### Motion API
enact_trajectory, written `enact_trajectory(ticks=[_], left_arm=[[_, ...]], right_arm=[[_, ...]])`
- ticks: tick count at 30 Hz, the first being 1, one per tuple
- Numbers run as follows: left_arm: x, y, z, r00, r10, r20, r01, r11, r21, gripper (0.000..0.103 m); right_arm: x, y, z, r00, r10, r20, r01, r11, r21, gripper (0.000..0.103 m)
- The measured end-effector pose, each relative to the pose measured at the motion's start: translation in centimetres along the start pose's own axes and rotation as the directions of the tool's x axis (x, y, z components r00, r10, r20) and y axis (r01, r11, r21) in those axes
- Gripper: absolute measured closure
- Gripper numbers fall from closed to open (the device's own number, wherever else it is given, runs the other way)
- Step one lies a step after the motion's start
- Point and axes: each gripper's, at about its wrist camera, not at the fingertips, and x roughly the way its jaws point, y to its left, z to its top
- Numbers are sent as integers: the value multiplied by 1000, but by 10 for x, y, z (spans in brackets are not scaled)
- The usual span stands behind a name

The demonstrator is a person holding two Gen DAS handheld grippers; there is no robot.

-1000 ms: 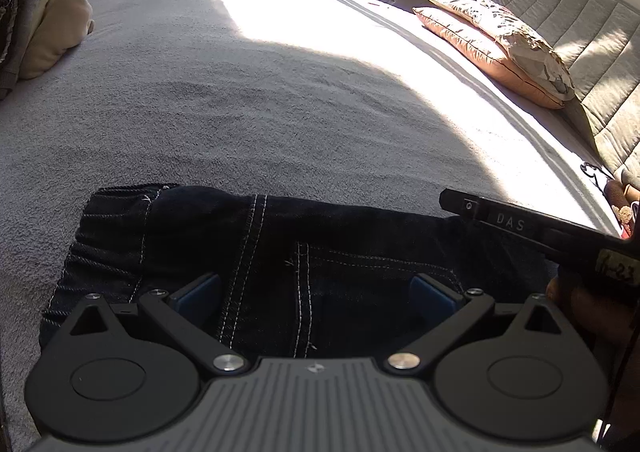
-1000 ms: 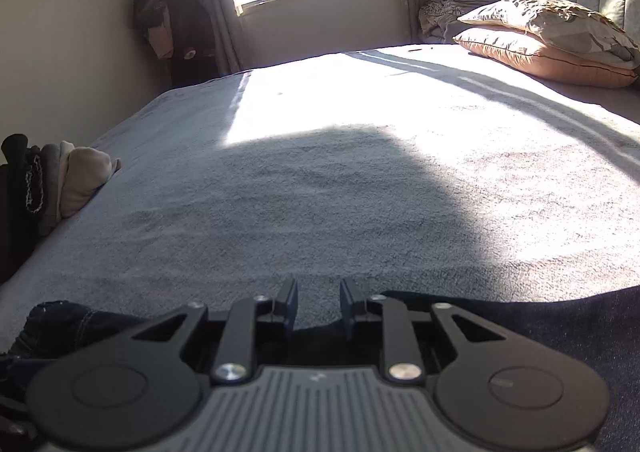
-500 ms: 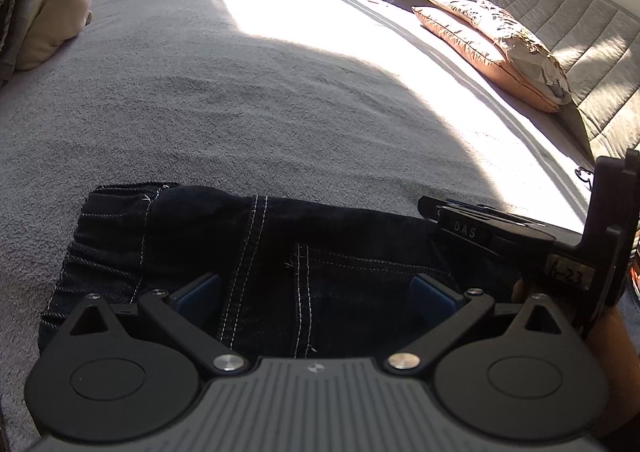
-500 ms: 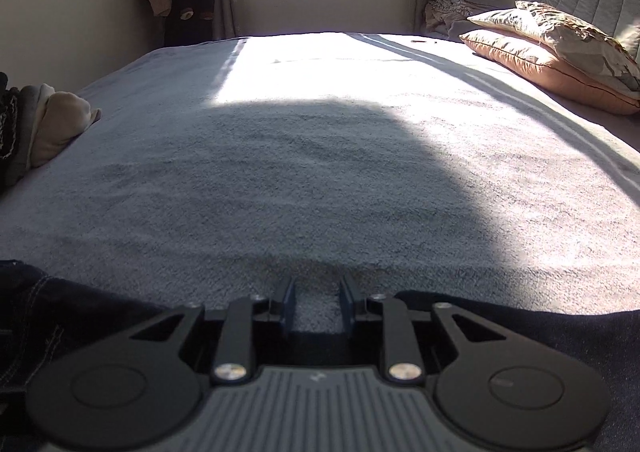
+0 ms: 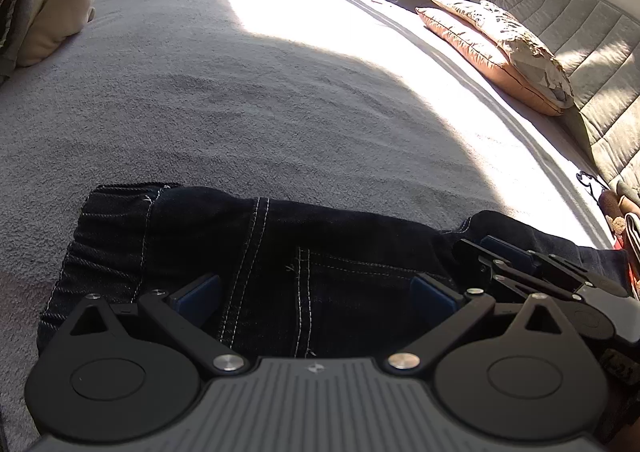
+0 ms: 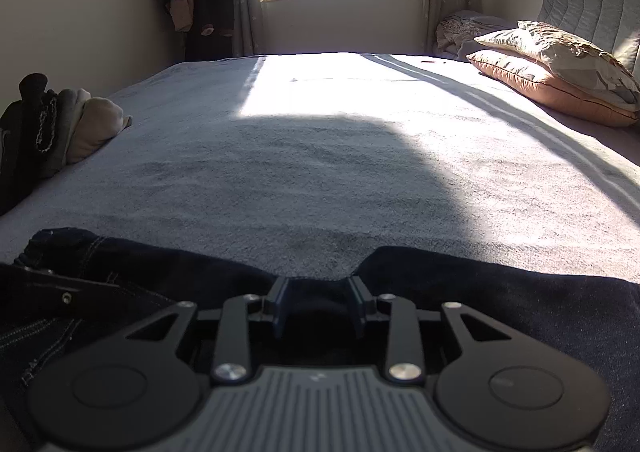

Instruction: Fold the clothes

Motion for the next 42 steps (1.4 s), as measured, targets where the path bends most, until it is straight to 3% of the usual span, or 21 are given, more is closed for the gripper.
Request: enact_trajectory(ticks=[9, 14, 20, 25, 34, 38, 42], left_arm=[[6, -10, -1, 998, 60, 0, -60, 998, 31, 0], [8, -16, -2, 996, 93, 0, -92, 995, 48, 0], [11, -26, -4, 990, 140, 9, -140, 987, 81, 0], [6, -39, -3, 984, 167, 65, -174, 979, 106, 0], [0, -62, -2, 965, 209, 161, -232, 962, 142, 0], [23, -55, -6, 980, 190, 53, -195, 976, 95, 0], [28, -63, -11, 974, 214, 71, -222, 966, 132, 0]], right_arm=[[-1, -3, -7, 999, 39, -24, -40, 997, -60, 67], [-14, -3, -19, 998, 42, -45, -49, 987, -152, 62], [-21, -19, -29, 993, 105, -57, -112, 983, -142, 57], [-20, -23, -41, 990, 142, 1, -140, 979, -152, 56], [-34, -37, -42, 975, 222, -14, -222, 965, -137, 55], [-42, -44, -45, 970, 239, -37, -242, 960, -142, 55], [-50, -48, -48, 969, 240, -53, -246, 956, -163, 55]])
